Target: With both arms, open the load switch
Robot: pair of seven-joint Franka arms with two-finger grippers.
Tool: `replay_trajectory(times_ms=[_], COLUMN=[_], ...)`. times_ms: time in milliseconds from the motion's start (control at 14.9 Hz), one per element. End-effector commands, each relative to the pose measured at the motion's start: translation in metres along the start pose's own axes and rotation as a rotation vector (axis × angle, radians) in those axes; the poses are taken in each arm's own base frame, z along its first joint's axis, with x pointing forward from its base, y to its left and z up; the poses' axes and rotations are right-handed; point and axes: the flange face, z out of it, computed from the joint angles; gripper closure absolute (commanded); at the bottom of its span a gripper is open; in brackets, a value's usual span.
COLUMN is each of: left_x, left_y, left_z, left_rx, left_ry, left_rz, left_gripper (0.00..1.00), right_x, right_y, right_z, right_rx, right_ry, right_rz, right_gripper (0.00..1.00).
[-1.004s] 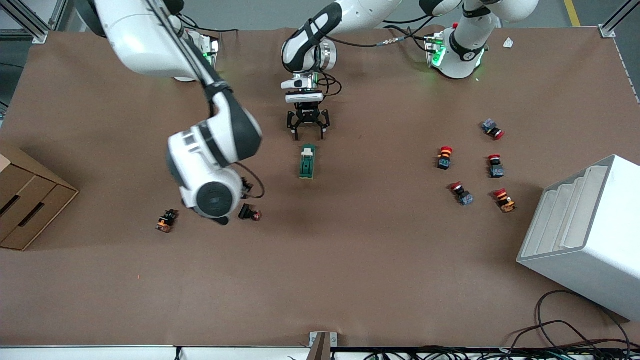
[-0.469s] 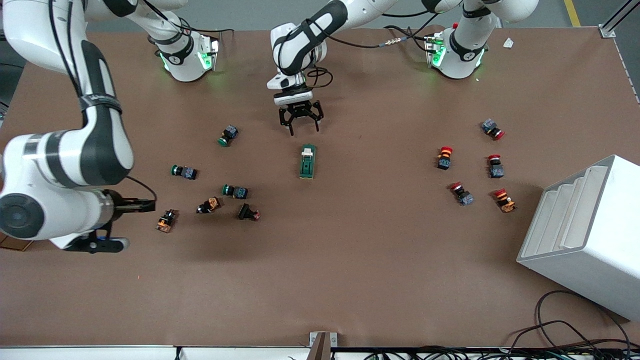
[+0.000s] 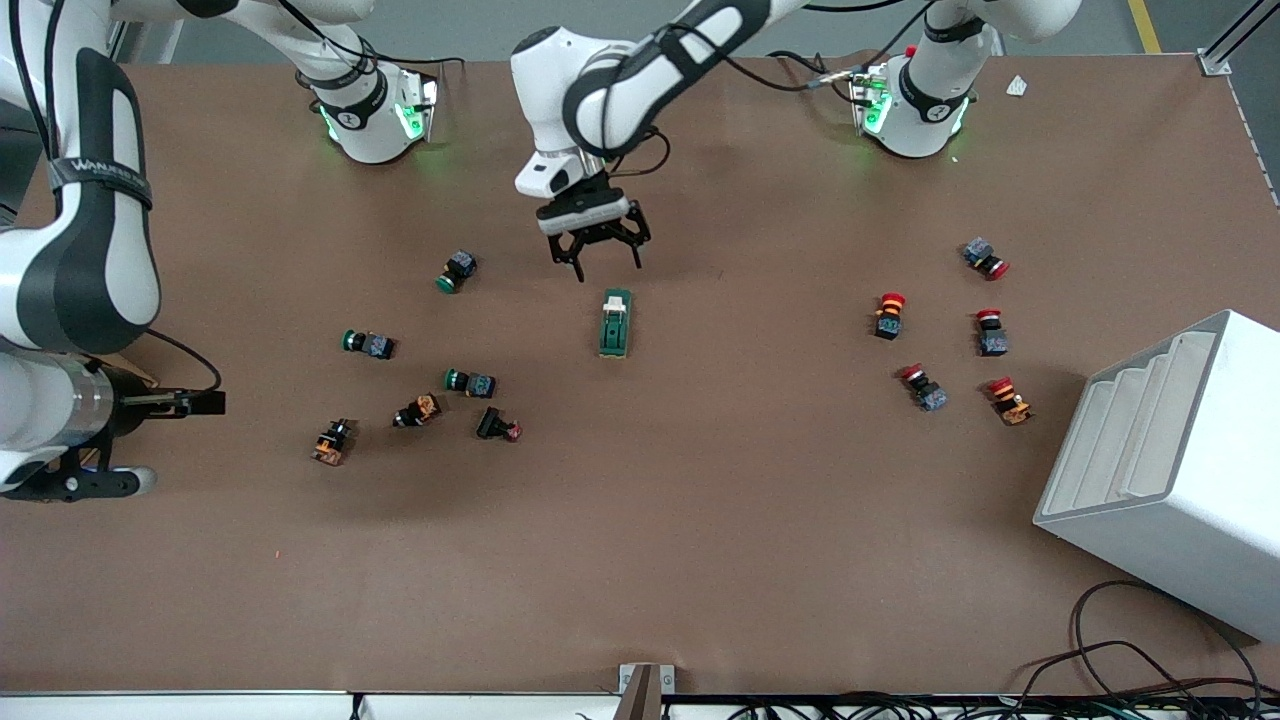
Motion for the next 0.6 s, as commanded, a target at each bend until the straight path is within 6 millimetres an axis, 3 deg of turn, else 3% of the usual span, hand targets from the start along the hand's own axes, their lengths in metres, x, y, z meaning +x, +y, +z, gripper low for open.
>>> replay_trajectory(times_ms=[0,201,335,536], left_x=[0.064,0.136,0.171,0.226], left_y=[-0.033,-0.063,-0.082,-0.112], left_z=[-0.013,-0.026,-0.033,-0.038], left_rx=[-0.006,-0.007,0.037,0.016], left_ry=[-0.07,-0.153,-0.196,-0.268], left_rz=[-0.009,-0.063,-0.072,-0.132], left_gripper=[0.0,0.0,0.0,0.0], right_x=[-0.019,-0.027,-0.035,-0.037], right_y=[0.0,-0.003,0.004,0.01], right_z=[-0.022,-0.026,-0.046,-0.05], right_rx=[-0.005,-0.009,-0.003,0.012], right_ry=[0.024,-0.018,-0.011,-0.01], right_rz=[-0.002,-0.012,-0.002,-0.005], right_gripper=[0.0,0.0,0.0,0.0])
